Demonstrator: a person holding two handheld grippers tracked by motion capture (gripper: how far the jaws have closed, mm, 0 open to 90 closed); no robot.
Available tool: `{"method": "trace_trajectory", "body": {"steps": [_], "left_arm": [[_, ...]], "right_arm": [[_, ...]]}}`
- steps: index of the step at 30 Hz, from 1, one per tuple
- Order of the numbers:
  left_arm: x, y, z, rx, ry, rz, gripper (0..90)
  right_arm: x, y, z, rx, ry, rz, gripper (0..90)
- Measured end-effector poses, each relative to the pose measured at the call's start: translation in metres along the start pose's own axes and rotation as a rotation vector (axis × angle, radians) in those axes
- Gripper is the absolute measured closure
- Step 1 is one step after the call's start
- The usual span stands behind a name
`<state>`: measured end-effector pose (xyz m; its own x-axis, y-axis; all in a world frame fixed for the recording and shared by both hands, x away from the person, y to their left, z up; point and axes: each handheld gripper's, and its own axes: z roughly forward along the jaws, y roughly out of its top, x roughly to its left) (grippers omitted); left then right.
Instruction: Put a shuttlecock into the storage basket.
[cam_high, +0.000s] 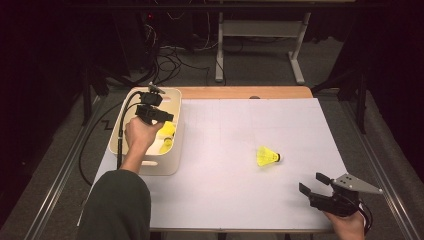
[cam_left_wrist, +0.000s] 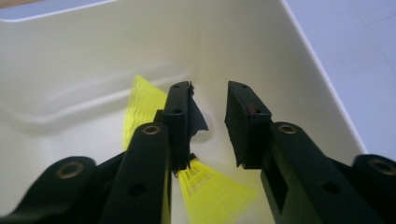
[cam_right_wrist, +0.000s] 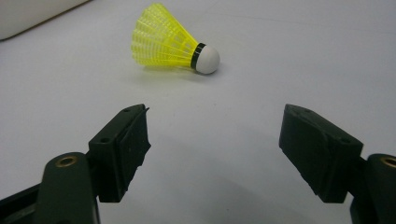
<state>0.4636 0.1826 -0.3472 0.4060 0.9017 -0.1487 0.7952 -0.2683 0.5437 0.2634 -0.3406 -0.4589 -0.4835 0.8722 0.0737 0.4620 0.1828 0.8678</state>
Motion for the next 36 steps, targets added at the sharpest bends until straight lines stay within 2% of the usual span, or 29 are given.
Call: {"method": "trace_trajectory", "body": {"steps": [5,18,26,33,36], "left_arm": [[-0.005,-0.001,-0.009,-0.045,-0.002,0.025,61.6],[-0.01,-0.007,-0.03,-0.112,-0.008,0.027,49.5],[-0.017,-0.008,-0.034,-0.138,-0.001,0.046,45.9],[-0.026,-0.01,-0.036,-0.151,0.0,0.086,45.6],[-0.03,-0.01,-0.037,-0.159,-0.005,0.091,45.7]], "right_arm": [[0.0,0.0,0.0,0.0,-0.002,-0.002,24.7],[0.0,0.0,0.0,-0.002,0.001,-0.004,24.7],[0.0,0.0,0.0,-0.002,0.002,-0.004,24.7],[0.001,0.0,0.0,-0.001,0.002,-0.003,24.7],[0.001,0.0,0.0,-0.004,0.002,-0.004,24.8]]}}
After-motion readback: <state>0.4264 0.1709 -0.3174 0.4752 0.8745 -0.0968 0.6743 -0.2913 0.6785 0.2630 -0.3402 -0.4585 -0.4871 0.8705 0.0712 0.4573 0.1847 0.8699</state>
